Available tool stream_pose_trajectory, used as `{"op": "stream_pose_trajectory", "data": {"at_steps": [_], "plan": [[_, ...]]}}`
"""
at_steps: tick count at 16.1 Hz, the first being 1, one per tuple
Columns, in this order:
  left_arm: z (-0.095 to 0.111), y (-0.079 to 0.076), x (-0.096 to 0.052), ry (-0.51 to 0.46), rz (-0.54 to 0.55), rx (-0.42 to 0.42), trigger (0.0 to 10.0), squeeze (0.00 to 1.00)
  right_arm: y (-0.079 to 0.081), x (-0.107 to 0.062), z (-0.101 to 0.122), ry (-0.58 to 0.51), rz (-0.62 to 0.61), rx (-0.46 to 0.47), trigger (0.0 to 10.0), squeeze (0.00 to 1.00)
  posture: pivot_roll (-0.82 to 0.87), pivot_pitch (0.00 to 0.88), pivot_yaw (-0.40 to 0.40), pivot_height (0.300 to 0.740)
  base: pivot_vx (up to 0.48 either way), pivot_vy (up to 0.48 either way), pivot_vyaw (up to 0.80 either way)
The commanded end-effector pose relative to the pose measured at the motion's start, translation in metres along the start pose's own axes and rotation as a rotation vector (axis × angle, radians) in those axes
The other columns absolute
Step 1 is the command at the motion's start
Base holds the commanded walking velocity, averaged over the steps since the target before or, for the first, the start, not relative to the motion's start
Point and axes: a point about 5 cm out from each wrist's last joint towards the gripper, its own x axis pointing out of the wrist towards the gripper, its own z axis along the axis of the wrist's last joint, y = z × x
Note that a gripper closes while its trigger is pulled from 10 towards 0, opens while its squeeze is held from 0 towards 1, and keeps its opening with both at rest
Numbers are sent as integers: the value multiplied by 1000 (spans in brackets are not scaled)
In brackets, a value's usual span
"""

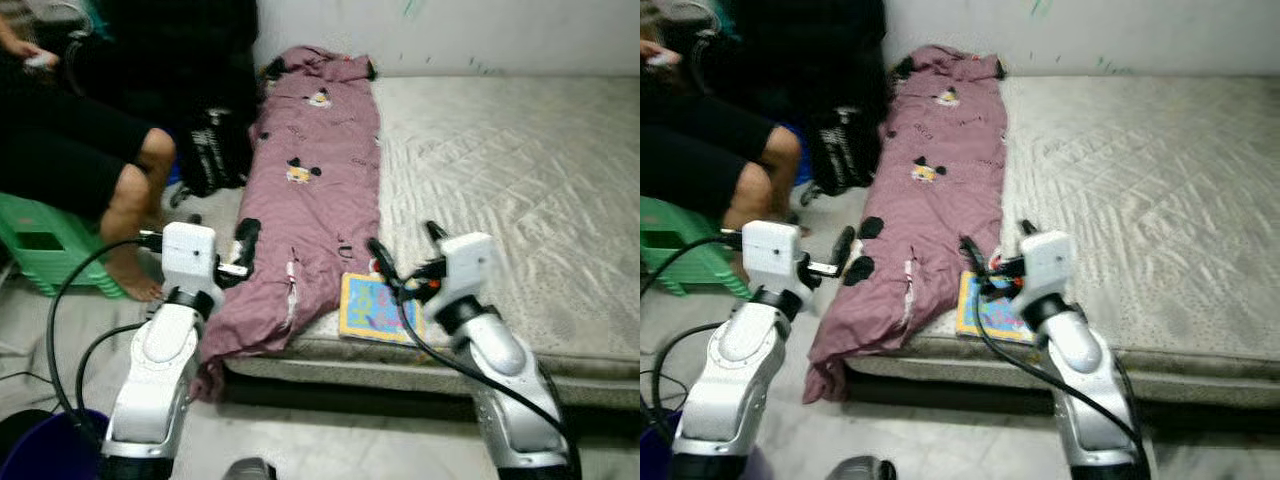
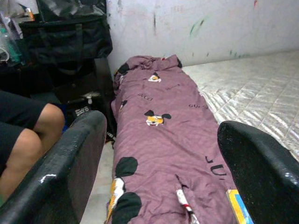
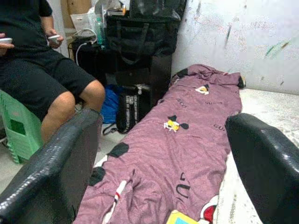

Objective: Clean up the room

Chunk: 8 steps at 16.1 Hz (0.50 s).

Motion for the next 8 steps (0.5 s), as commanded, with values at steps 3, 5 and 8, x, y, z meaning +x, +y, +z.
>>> {"op": "stream_pose_trajectory", "data": {"at_steps": [3, 5, 8], "plan": [[4, 0, -1, -20, -15, -5, 10000, 0, -1, 2, 0, 5, 0, -9, 10000, 0, -35, 0, 33, 740, 304, 0, 0], [5, 0, 0, -22, -18, -4, 10000, 0, -1, 3, 1, 1, -2, -13, 10000, 0, -37, 0, 36, 740, 313, 0, 0], [5, 0, 0, -25, -26, -3, 10000, 0, -2, 3, 2, -3, -8, -25, 10000, 0, -39, 0, 37, 740, 325, 0, 0]]}}
